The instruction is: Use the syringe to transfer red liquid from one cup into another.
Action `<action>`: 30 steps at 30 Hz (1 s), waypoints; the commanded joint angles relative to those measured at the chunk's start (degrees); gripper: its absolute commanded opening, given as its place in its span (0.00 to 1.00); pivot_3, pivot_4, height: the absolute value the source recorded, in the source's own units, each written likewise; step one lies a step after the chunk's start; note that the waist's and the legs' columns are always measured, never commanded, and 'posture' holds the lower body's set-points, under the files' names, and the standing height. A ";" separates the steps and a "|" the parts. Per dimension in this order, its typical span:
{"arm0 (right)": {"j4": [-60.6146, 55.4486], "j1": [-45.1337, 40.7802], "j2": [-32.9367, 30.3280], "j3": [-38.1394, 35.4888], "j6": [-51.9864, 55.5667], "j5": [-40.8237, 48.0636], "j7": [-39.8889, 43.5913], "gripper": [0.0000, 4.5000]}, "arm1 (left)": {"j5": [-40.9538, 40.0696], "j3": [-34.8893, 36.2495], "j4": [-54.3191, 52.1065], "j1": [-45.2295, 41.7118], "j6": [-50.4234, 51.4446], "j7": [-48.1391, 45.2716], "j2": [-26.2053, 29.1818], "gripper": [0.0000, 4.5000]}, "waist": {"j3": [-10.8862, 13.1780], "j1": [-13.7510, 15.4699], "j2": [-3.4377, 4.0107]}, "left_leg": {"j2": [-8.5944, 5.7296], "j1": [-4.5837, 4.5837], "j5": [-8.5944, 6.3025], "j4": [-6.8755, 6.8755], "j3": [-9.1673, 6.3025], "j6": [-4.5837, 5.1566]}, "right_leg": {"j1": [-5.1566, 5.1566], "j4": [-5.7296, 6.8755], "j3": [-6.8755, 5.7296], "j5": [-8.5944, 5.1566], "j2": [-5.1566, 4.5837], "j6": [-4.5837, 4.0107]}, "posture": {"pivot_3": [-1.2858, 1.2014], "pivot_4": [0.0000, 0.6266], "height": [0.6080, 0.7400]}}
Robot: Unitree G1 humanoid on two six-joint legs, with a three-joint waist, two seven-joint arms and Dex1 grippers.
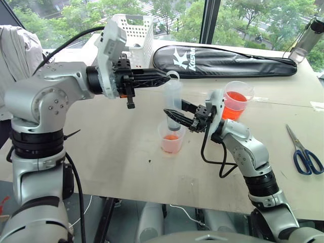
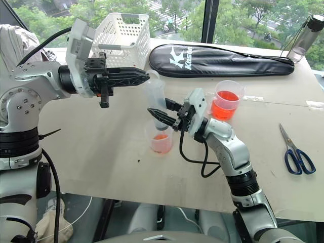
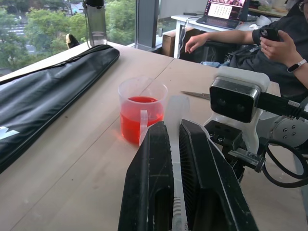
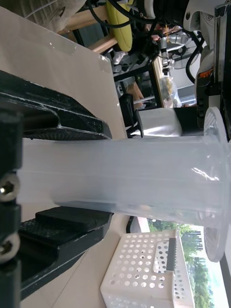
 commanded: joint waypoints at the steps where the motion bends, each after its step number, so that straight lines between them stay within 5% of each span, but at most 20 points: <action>1: -4.57 -2.63 1.52 -0.66 -2.23 2.61 1.33 0.32 | -0.19 -2.76 -2.20 1.32 1.96 0.05 -0.43 0.00 | 0.00 0.00 0.00 | 0.00 0.00 0.00 0.00 0.00 0.00 | 0.00 0.00 0.00 0.00 0.00 0.00 | 0.52 0.24 0.88; 10: -5.11 -2.31 1.13 -1.00 -1.78 2.80 1.47 0.32 | -8.32 6.95 3.81 -2.34 8.33 4.02 -3.01 0.00 | 0.00 -0.05 0.00 | 0.00 0.00 0.00 0.00 -0.01 0.00 | 0.00 0.01 -0.01 0.00 0.00 0.00 | 0.52 0.24 0.88; 14: -5.81 -2.10 0.89 -1.32 -1.01 3.95 1.50 0.32 | -10.89 11.85 6.31 -1.25 9.35 6.14 -2.36 0.35 | 0.00 -0.16 0.00 | 0.01 0.00 0.00 0.00 -0.03 0.00 | 0.00 0.00 -0.01 0.00 0.00 0.01 | 0.52 0.24 0.88; 15: -6.01 -2.05 0.85 -1.42 -0.78 4.28 1.46 0.32 | -10.31 12.39 6.24 -0.09 8.61 6.59 -1.96 0.36 | 0.00 -0.14 0.00 | 0.01 0.00 0.00 -0.01 -0.03 0.00 | 0.00 0.00 -0.01 0.00 0.00 0.01 | 0.52 0.24 0.88; 16: -6.16 -2.03 0.86 -1.55 -0.54 4.63 1.41 0.32 | -9.85 12.93 6.05 1.02 7.87 7.09 -1.76 0.53 | 0.00 -0.17 0.00 | 0.01 0.00 0.00 -0.01 -0.03 0.00 | 0.00 0.00 -0.02 0.00 0.00 0.01 | 0.52 0.24 0.88; 21: -6.83 -2.64 0.82 -2.44 1.02 6.74 1.10 0.32 | -15.11 16.55 2.44 9.16 10.89 4.54 1.13 0.96 | 0.01 -0.40 0.01 | 0.03 0.03 0.00 -0.03 0.01 0.00 | -0.01 0.03 0.02 0.00 0.00 0.00 | 0.52 0.24 0.88; 30: -6.39 -4.53 -0.72 -2.11 2.01 7.26 2.29 0.32 | -15.92 13.34 -4.10 12.36 8.39 7.84 -1.41 0.97 | -0.01 0.22 -0.06 | 0.00 0.02 0.00 0.00 0.01 -0.01 | 0.04 -0.02 -0.04 0.00 -0.08 -0.01 | 0.52 0.24 0.88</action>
